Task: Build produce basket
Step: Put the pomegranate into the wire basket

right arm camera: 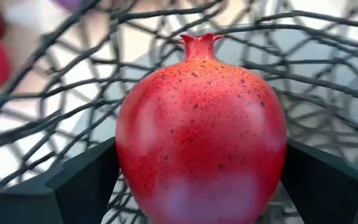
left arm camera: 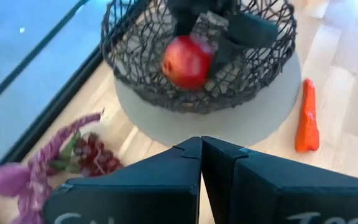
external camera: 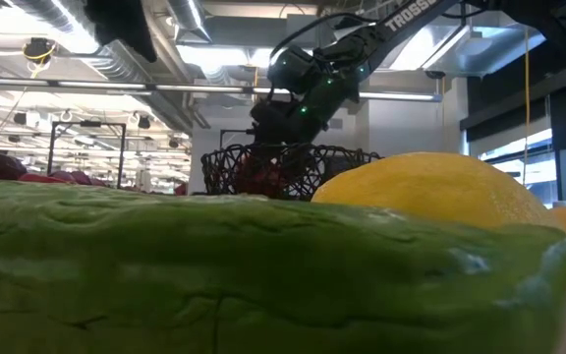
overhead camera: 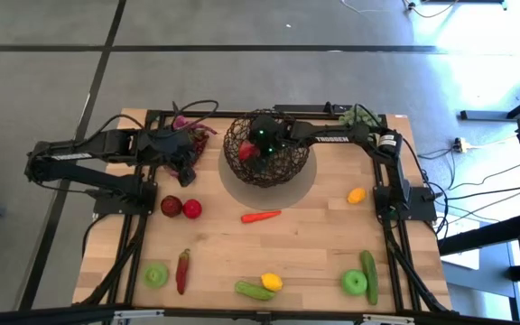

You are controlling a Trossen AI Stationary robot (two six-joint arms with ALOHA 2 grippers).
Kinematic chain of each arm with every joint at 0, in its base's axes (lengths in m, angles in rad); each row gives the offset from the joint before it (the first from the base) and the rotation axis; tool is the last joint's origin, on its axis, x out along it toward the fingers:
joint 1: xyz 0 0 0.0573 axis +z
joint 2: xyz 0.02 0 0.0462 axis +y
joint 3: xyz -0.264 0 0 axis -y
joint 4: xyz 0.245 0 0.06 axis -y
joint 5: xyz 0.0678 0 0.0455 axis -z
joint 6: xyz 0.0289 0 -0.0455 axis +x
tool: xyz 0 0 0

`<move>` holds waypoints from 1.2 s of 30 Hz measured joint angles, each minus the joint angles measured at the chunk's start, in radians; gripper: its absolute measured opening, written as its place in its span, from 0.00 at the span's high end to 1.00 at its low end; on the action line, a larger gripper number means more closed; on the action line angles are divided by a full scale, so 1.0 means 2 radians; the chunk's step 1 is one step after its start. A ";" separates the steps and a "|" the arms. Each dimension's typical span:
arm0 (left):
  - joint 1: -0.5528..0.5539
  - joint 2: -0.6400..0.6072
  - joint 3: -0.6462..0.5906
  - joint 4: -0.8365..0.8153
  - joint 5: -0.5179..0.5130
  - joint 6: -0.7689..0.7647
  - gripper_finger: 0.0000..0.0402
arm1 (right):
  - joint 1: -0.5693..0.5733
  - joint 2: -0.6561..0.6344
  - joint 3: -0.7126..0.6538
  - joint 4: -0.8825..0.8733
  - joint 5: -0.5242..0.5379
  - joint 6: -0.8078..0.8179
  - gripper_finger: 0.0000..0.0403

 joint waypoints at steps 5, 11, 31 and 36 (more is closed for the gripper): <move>0.025 0.032 0.000 0.037 0.010 0.027 1.00 | 0.003 0.000 0.000 0.003 -0.009 -0.042 0.01; 0.057 0.084 0.000 0.081 0.029 0.063 1.00 | 0.003 0.000 0.000 0.009 -0.001 -0.058 0.01; 0.187 0.227 0.000 0.231 0.219 0.121 1.00 | 0.004 -0.024 0.000 -0.019 0.000 -0.135 0.01; 0.197 0.260 0.000 0.262 0.257 0.134 1.00 | 0.004 -0.024 0.000 -0.023 0.000 -0.146 0.01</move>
